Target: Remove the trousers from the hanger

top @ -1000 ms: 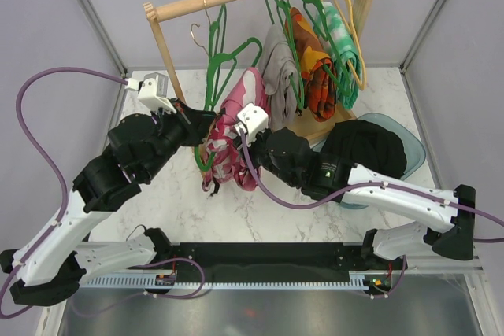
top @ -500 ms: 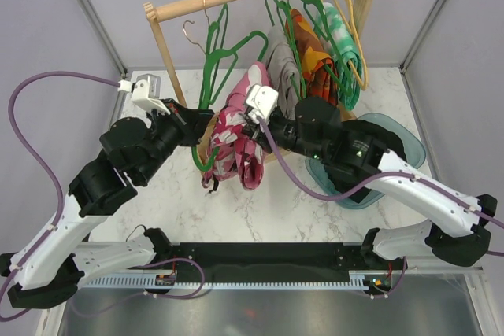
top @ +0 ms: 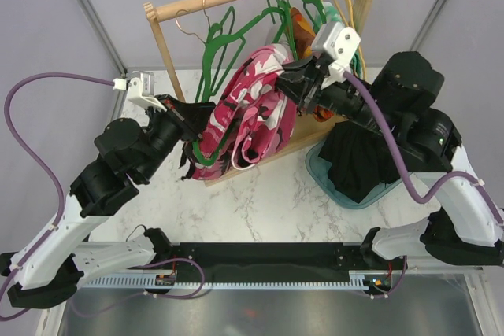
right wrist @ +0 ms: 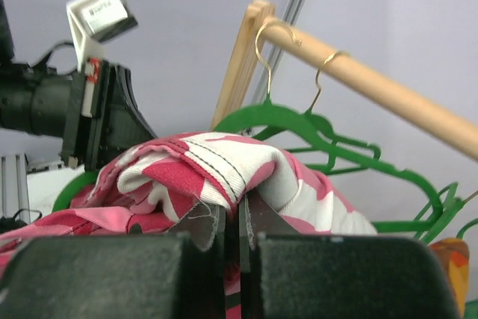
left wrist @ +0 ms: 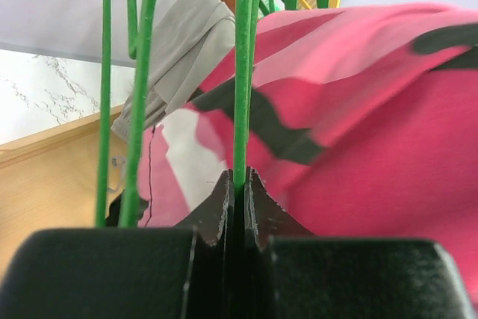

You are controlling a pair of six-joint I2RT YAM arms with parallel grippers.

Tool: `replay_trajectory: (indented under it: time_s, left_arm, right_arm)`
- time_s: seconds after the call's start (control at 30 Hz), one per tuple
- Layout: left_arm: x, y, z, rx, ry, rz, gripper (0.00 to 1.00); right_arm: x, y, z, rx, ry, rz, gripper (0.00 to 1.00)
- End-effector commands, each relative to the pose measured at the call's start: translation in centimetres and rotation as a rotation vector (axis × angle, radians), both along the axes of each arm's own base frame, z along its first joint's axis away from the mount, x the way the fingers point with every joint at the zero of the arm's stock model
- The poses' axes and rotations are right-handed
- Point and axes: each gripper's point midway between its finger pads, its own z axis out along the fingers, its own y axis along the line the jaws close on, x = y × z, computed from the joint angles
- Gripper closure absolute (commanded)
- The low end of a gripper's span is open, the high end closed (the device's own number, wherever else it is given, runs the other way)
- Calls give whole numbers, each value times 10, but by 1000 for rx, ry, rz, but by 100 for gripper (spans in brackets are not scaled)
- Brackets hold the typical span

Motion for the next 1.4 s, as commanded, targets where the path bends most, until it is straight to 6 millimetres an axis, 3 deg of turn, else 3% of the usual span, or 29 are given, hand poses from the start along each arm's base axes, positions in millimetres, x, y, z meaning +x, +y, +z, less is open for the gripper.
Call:
replay_trajectory:
  time_s: [0.0,0.07,0.27,0.47,0.87,1.03,1.23,1.27,1.33,1.37]
  left_arm:
    - [14,4,-17,48,25,70,98]
    - [14,3,-18,52,26,69,98]
    - [16,0,-22,66,33,67,98]
    - [16,0,-23,71,35,64,98]
    - [16,-3,-29,85,48,53,98]
    - [16,-4,-28,88,47,50,98]
    - [15,-4,-28,85,46,47,98]
    - [15,-5,-27,85,46,41,98]
    - [14,-5,-27,86,43,40,98]
    - [14,-5,-27,91,42,36,98]
  right_arm:
    - [-42,-49,126,340,-232,44,100]
    - [-42,-55,138,371,-246,34,100]
    - [-63,-100,192,517,-348,0,100]
    - [-81,-138,223,605,-440,-48,100]
    - [-117,-200,252,717,-560,-125,100]
    - [-128,-216,256,741,-581,-143,100]
    - [-131,-232,250,718,-577,-214,100]
    - [-121,-228,244,693,-558,-242,100]
    - [-126,-240,240,681,-564,-285,100]
    - [-118,-236,234,657,-545,-305,100]
